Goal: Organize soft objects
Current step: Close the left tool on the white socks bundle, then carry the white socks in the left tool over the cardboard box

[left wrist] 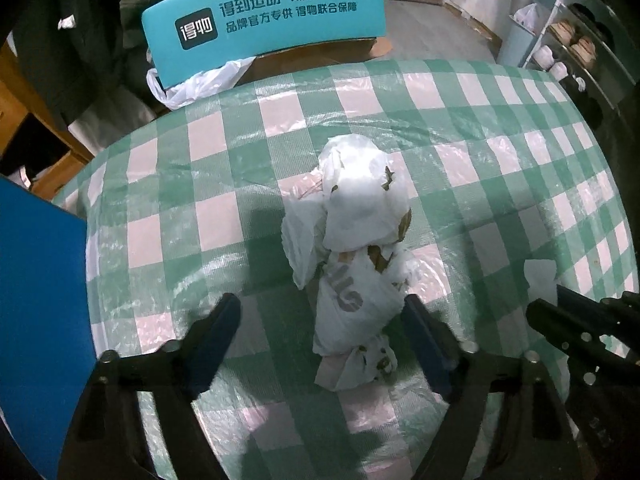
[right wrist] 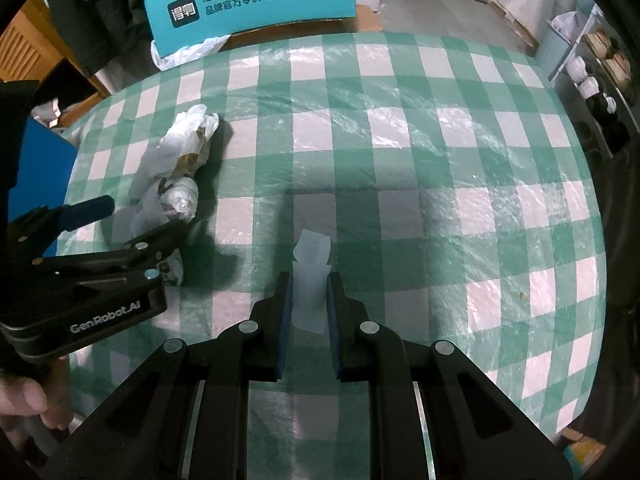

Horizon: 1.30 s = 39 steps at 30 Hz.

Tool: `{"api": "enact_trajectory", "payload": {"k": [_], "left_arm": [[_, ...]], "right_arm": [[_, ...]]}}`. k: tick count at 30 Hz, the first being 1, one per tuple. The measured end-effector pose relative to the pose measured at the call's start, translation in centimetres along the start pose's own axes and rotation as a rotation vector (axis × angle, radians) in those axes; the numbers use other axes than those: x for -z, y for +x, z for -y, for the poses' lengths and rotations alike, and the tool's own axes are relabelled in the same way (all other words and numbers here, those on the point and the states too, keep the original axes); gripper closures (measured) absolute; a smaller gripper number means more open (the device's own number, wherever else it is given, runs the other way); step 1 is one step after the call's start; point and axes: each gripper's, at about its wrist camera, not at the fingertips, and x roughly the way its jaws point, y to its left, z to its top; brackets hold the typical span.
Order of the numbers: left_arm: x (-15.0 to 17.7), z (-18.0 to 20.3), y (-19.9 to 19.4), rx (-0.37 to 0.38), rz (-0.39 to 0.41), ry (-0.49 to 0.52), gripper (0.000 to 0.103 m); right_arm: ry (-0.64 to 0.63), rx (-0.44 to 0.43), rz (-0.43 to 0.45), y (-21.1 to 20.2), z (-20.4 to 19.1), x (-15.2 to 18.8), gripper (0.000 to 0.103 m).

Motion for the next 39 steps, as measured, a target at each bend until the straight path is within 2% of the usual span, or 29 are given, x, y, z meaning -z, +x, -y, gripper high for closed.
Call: {"api": "enact_trajectory", "payload": {"k": [1, 3, 5, 13, 23, 39], "left_arm": [[0.0, 0.0, 0.1, 0.003, -0.005, 0.005, 0.035], [0.1, 0.0, 0.4, 0.019, -0.019, 0.005, 0.056], [0.3, -0.1, 0.7, 0.034, -0.032, 0.000, 0.069], [0.9, -0.4, -0.5, 0.053, -0.010, 0.015, 0.072], [1.7, -1.0, -3.6, 0.031, 0.037, 0.027, 0.072], [4.0, -3.7, -8.7, 0.000, 0.092, -0.011, 0.072]], "right_arm": [[-0.002, -0.001, 0.000, 0.0, -0.1, 0.0, 0.089], [-0.003, -0.001, 0.003, -0.1, -0.2, -0.1, 0.089], [-0.004, 0.002, 0.008, -0.2, -0.3, -0.1, 0.089], [-0.015, 0.006, 0.017, -0.8, -0.8, -0.2, 0.089], [-0.036, 0.008, 0.056, -2.9, -1.8, -0.5, 0.089], [-0.087, -0.012, 0.126, -7.3, -5.2, -0.2, 0.089]]}}
